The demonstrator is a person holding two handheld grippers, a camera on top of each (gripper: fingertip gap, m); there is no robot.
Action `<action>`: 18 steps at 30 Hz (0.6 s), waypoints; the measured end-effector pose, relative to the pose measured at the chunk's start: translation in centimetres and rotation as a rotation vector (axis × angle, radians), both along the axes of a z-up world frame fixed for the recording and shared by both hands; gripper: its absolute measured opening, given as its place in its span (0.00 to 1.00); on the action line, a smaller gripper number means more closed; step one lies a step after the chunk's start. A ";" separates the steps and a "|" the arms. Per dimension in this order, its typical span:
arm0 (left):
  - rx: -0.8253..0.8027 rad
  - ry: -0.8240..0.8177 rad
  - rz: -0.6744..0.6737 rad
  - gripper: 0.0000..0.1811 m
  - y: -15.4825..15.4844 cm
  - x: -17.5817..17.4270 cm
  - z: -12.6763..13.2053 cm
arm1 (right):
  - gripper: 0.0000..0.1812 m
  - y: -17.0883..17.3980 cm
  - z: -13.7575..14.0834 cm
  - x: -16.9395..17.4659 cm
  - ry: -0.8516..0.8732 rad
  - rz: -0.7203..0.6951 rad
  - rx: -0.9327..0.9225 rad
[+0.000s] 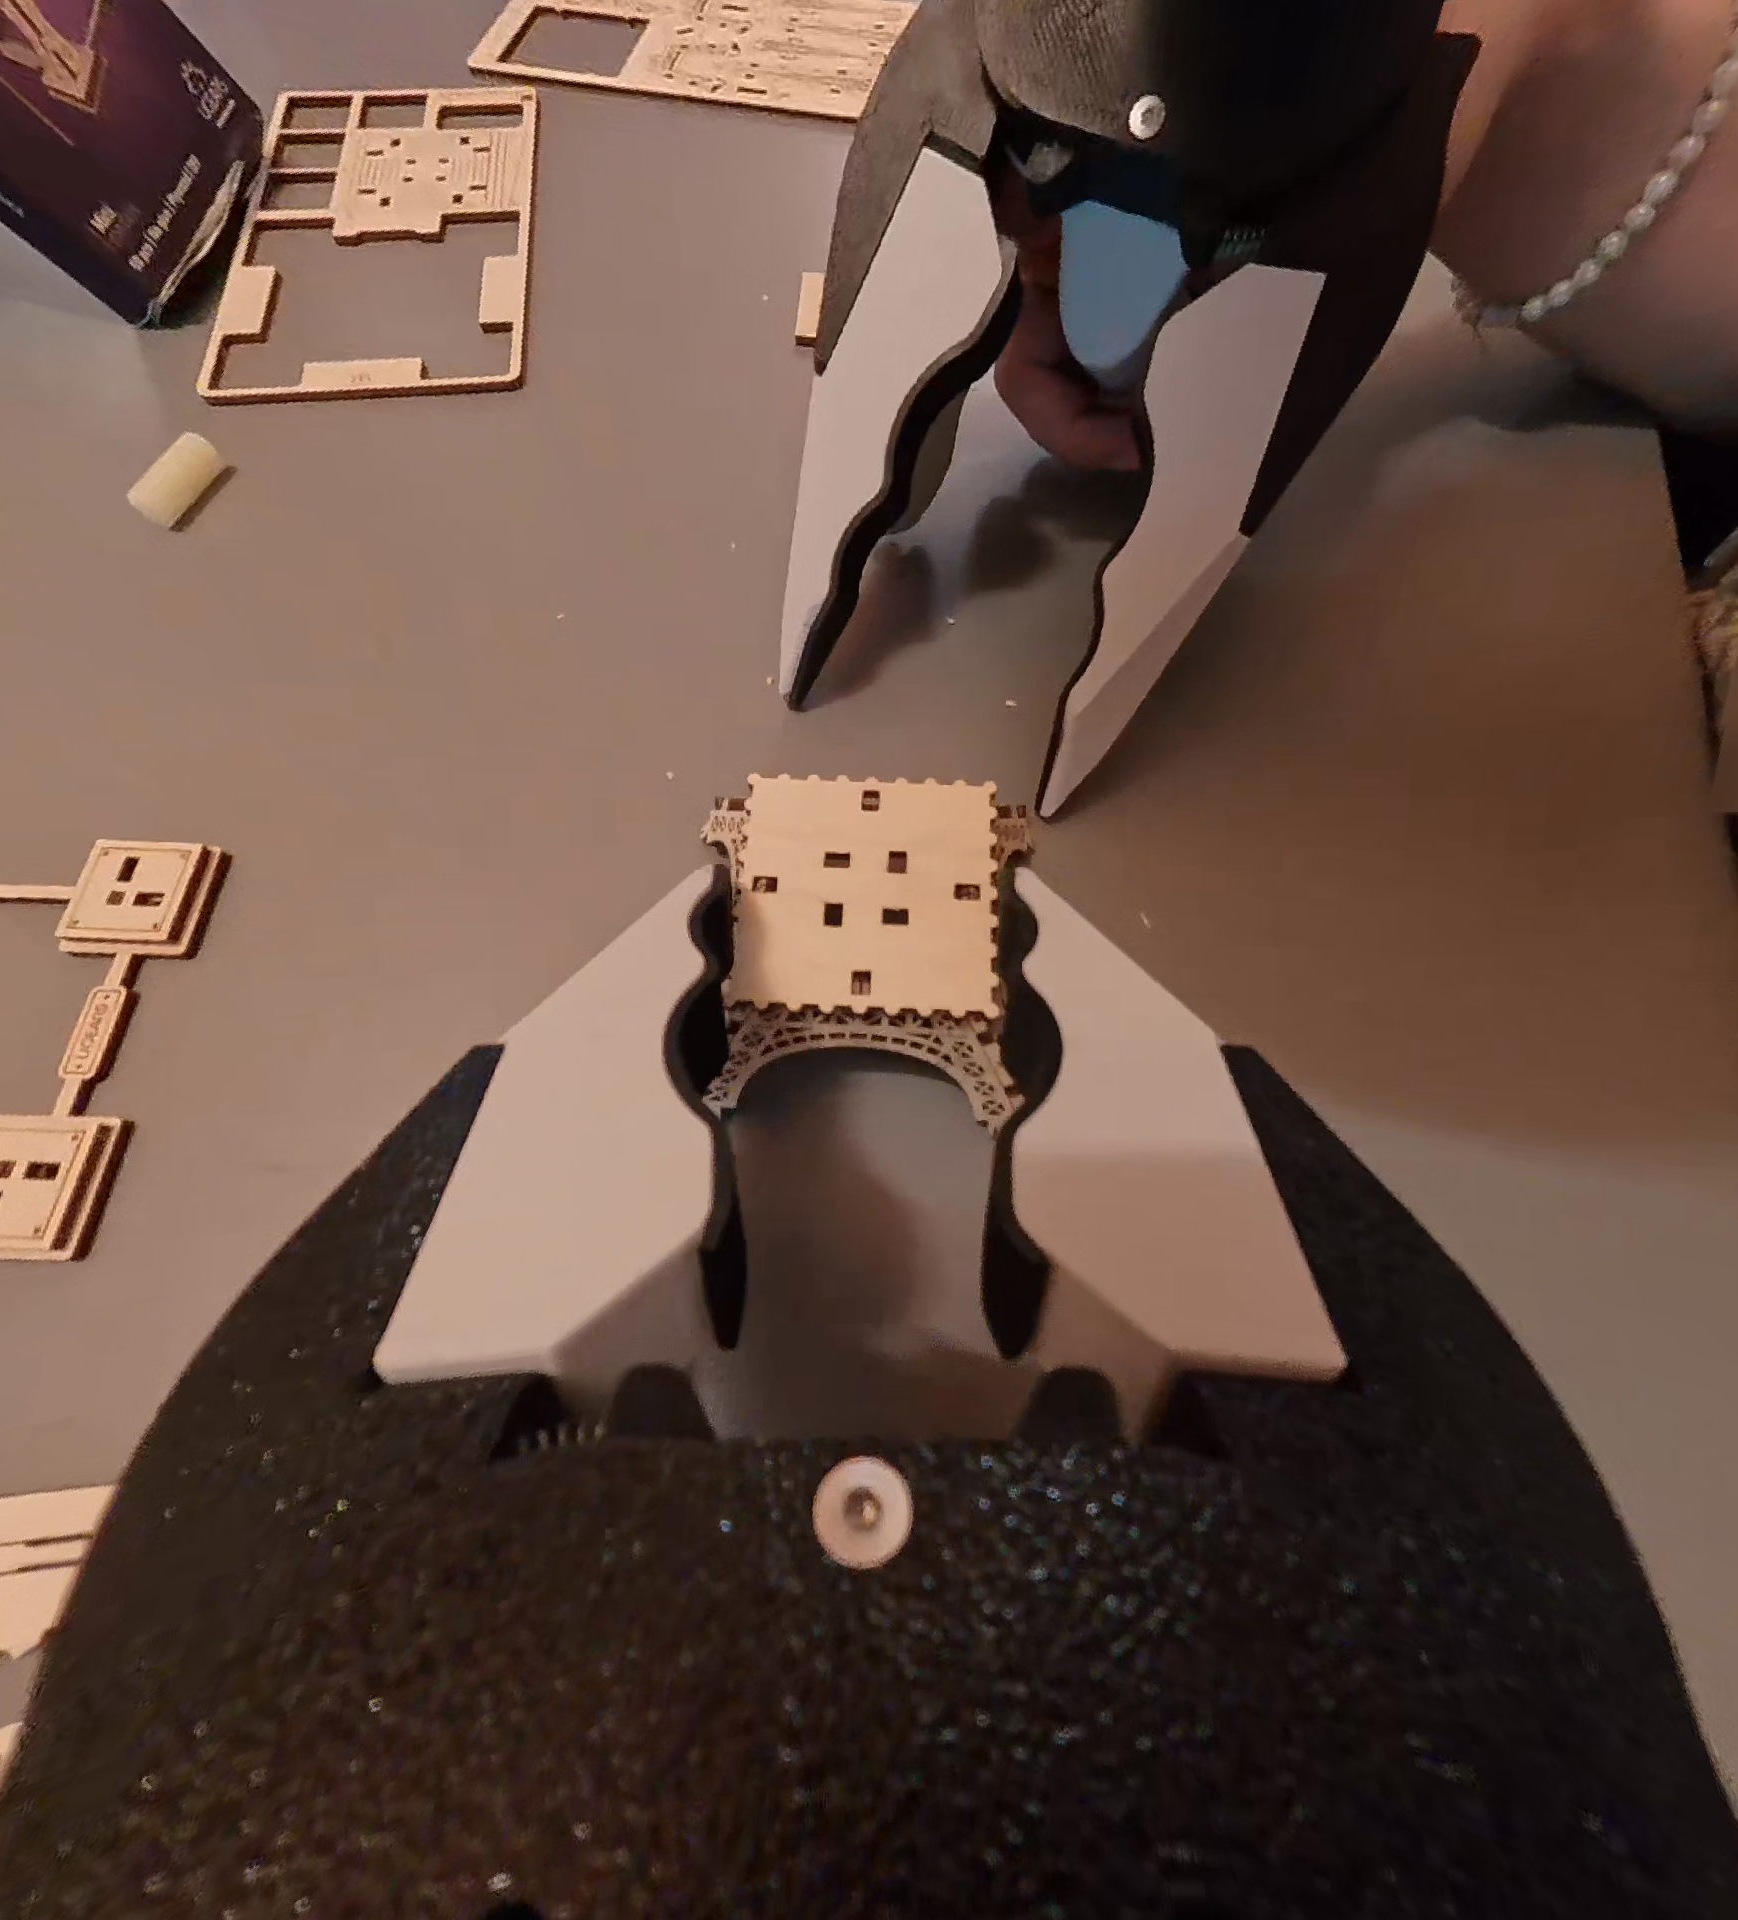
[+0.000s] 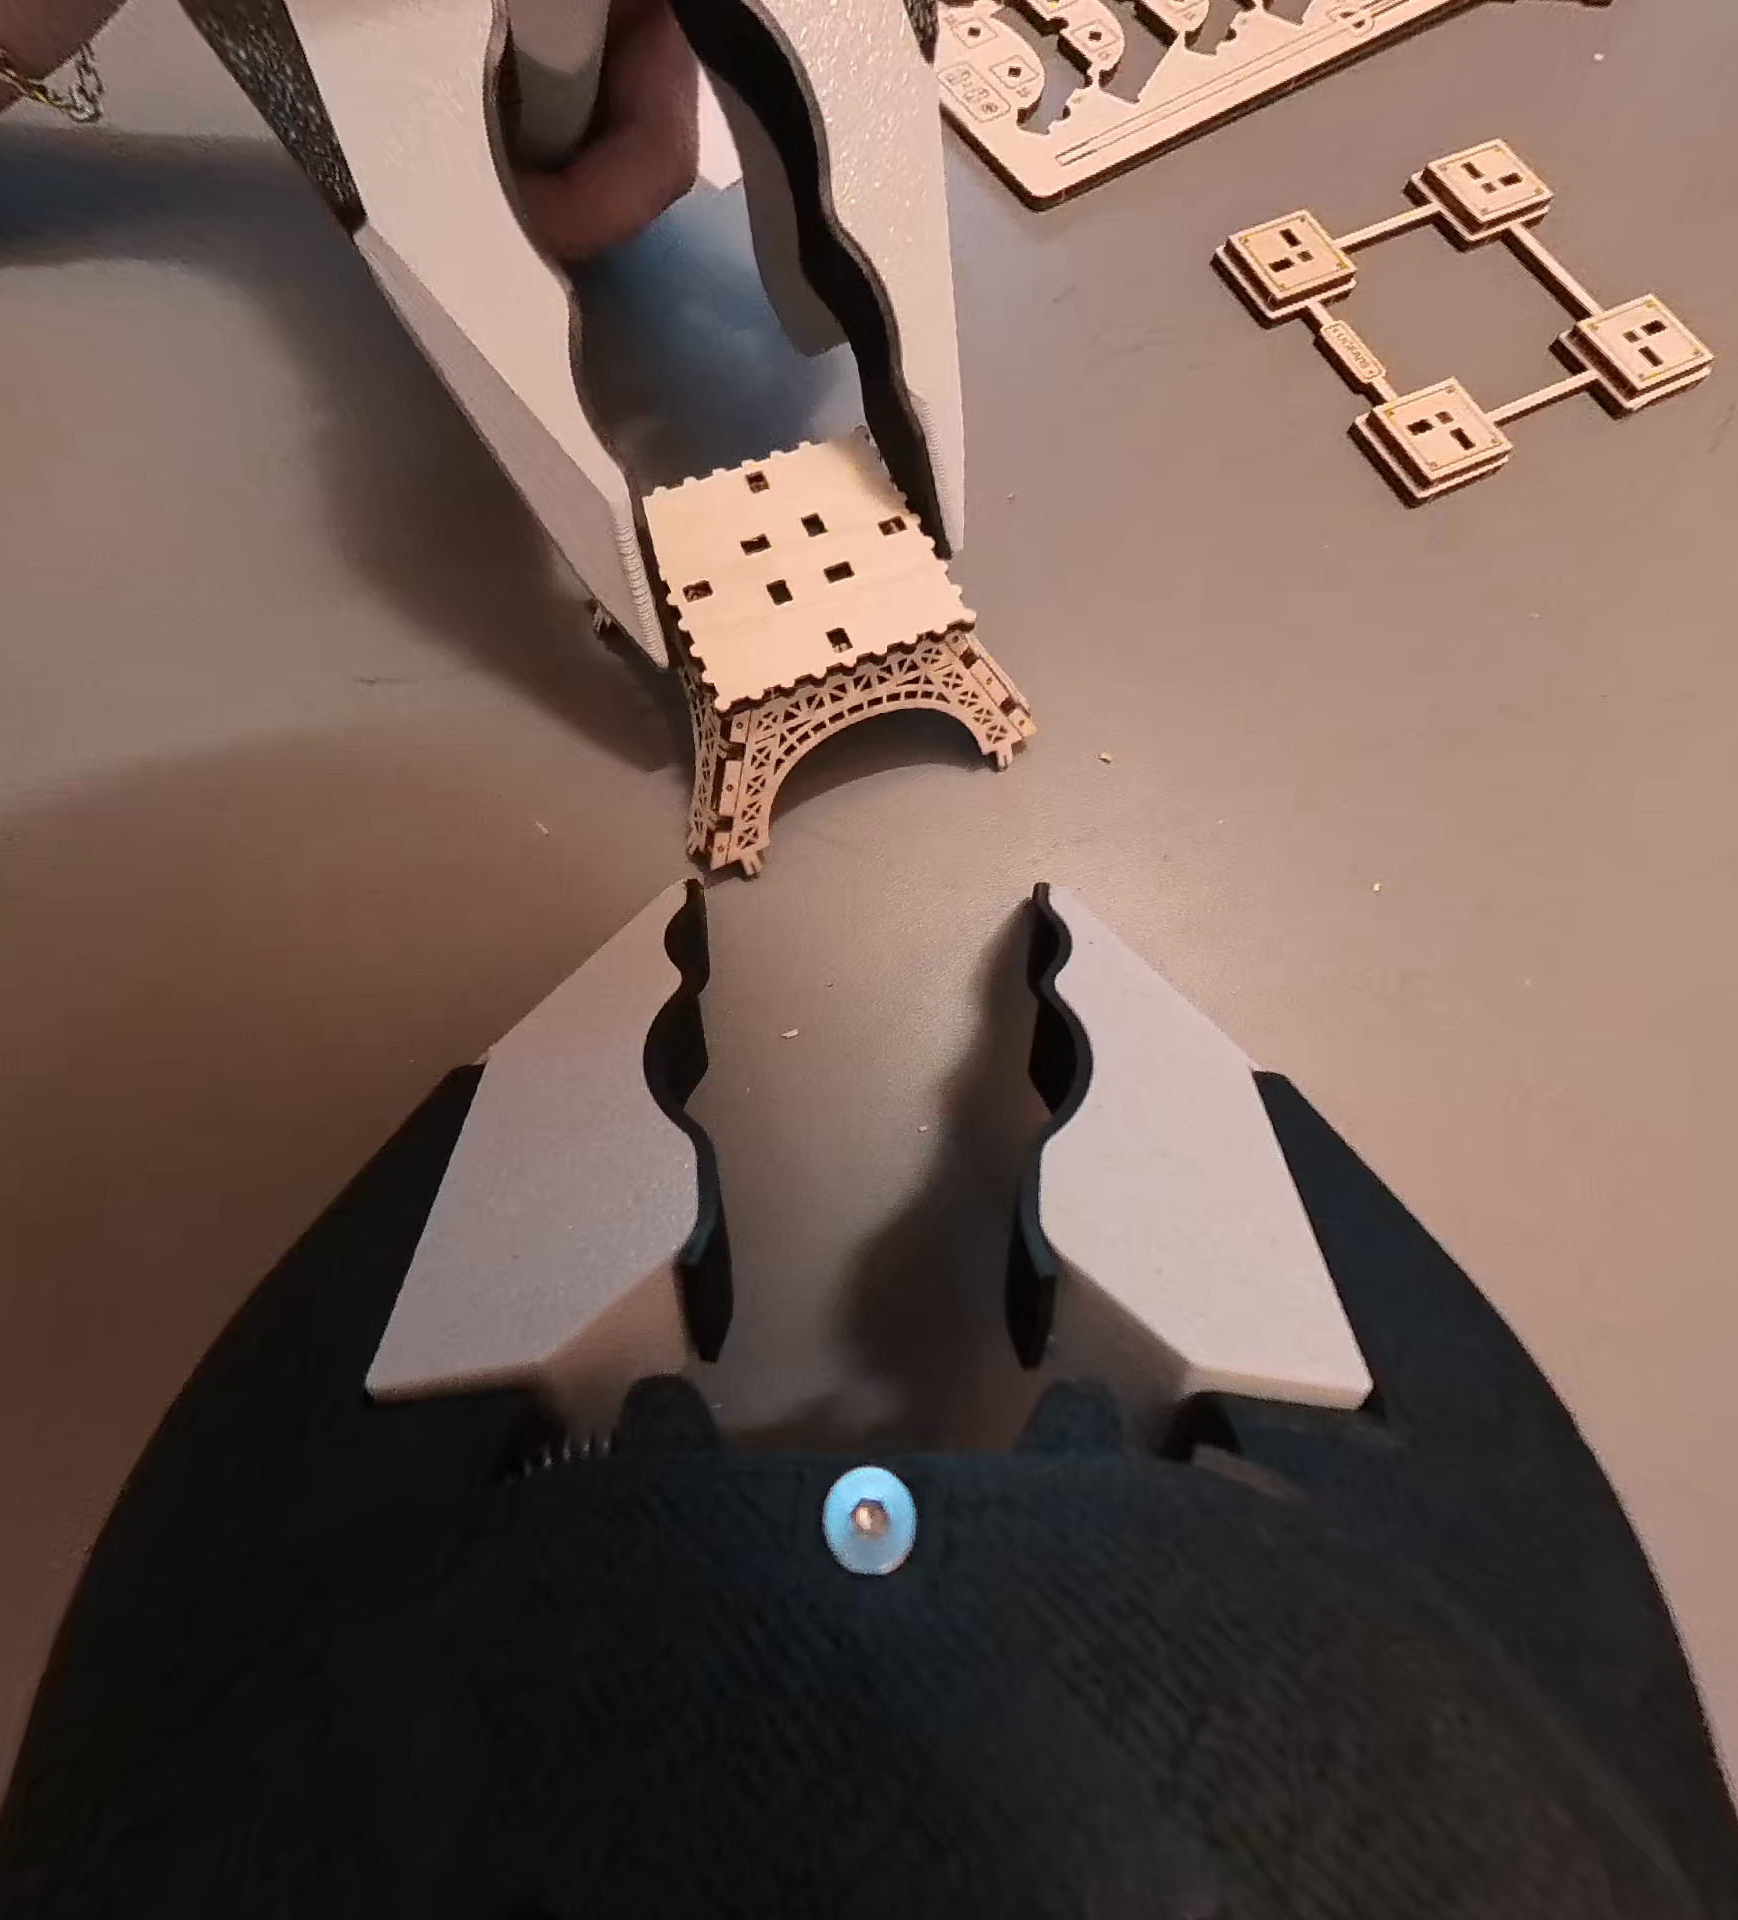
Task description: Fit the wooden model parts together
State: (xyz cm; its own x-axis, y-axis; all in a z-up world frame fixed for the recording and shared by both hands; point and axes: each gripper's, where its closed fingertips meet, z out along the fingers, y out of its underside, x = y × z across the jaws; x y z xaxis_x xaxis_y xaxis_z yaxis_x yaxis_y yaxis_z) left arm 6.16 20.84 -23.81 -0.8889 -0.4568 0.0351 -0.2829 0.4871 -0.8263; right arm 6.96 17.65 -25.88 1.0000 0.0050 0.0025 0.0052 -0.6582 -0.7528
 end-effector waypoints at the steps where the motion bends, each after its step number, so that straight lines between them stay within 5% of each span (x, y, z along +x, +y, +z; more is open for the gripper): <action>1: 0.000 0.000 -0.001 0.27 0.0 0.0 0.0 | 0.33 0.0 0.0 0.0 0.000 0.000 0.000; 7: 0.021 -0.027 -0.017 0.27 -0.2 0.0 0.0 | 0.35 -0.2 0.3 0.0 0.099 -0.019 0.021; 13: 0.106 -0.203 -0.040 0.27 -0.6 0.2 0.7 | 0.35 0.1 3.0 -1.0 0.620 -0.112 0.220; 18: 0.161 -0.453 -0.043 0.27 -1.7 0.5 2.5 | 0.38 0.4 3.7 -0.2 0.593 -0.180 0.279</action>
